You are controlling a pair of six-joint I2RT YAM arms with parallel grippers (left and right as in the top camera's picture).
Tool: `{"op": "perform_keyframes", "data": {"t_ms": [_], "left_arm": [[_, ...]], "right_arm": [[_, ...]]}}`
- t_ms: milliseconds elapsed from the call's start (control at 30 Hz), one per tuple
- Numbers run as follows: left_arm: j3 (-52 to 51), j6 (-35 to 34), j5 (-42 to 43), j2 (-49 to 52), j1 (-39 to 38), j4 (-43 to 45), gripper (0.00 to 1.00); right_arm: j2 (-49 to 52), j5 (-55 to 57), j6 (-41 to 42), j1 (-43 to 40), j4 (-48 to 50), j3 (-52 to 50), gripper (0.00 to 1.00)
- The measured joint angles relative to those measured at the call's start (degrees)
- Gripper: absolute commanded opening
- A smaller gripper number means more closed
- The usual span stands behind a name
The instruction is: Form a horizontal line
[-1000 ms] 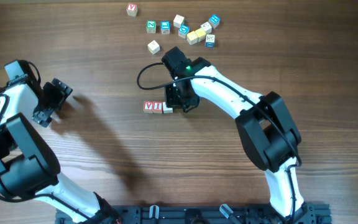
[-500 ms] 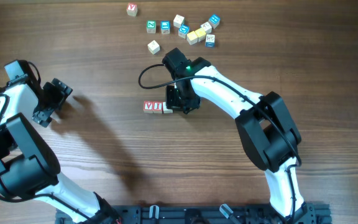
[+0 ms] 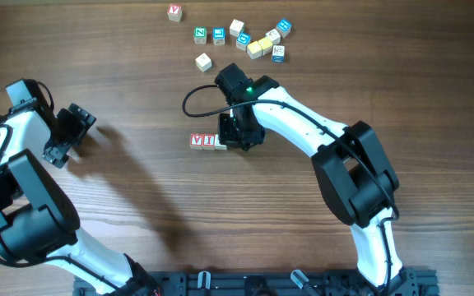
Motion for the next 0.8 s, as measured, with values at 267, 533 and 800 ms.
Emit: {"op": "perform_keyframes", "data": {"t_ms": [267, 533, 800], "left_arm": [[0.0, 0.0, 0.0, 0.0, 0.0, 0.0, 1.0], [0.0, 0.0, 0.0, 0.0, 0.0, 0.0, 1.0], [0.0, 0.0, 0.0, 0.0, 0.0, 0.0, 1.0]], "right_arm": [[0.0, 0.79, 0.0, 0.0, -0.07, 0.0, 0.06], [0.0, 4.68, 0.0, 0.0, 0.92, 0.0, 0.06], [0.0, 4.79, -0.02, 0.0, 1.27, 0.0, 0.04]]}}
